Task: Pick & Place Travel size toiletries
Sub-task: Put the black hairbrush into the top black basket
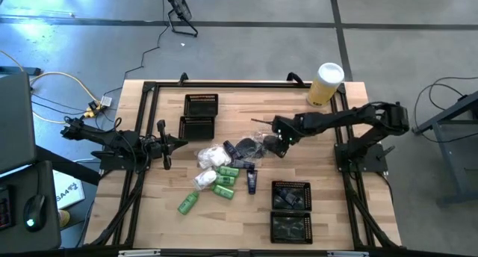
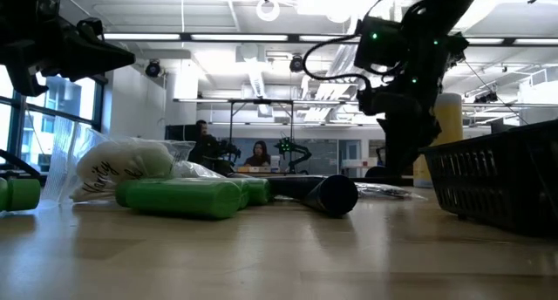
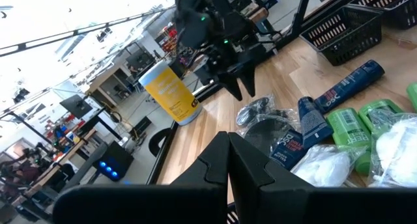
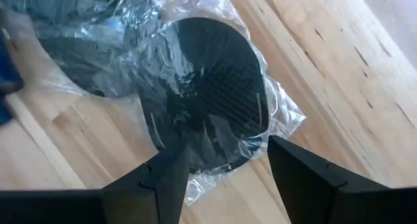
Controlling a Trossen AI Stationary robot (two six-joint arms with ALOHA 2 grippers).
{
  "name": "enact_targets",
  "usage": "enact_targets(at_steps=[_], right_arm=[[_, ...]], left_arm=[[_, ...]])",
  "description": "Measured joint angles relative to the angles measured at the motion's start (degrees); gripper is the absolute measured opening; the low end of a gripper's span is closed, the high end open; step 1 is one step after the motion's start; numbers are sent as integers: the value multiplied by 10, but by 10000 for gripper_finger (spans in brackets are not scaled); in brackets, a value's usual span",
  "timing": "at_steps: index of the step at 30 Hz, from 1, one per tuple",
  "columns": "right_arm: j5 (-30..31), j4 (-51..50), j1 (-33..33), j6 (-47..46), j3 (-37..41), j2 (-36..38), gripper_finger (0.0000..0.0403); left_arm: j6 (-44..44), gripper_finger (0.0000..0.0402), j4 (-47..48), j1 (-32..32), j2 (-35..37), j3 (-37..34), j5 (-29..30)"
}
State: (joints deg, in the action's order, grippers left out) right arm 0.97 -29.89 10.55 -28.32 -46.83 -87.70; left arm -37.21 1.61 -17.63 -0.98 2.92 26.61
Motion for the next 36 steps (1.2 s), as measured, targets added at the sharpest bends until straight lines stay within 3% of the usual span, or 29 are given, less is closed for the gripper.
enact_targets(at_steps=[5, 9, 11, 16, 24, 29, 36], right_arm=[[-50, 18, 36, 42, 0, 0, 199], [-129, 42, 59, 108, 0, 0, 199], [-133, 49, 57, 108, 0, 0, 199], [-94, 56, 2, 78, 0, 1, 199], [106, 60, -128, 109, 0, 4, 199], [136, 74, -166, 154, 0, 4, 199], [134, 86, -164, 182, 0, 3, 199]], left_arm=[[0, 0, 0, 0, 0, 0, 0], [0, 0, 0, 0, 0, 0, 0], [0, 0, 0, 0, 0, 0, 0], [0, 0, 0, 0, 0, 0, 0], [0, 0, 0, 0, 0, 0, 0], [0, 0, 0, 0, 0, 0, 0], [-1, 0, 0, 0, 0, 0, 0]])
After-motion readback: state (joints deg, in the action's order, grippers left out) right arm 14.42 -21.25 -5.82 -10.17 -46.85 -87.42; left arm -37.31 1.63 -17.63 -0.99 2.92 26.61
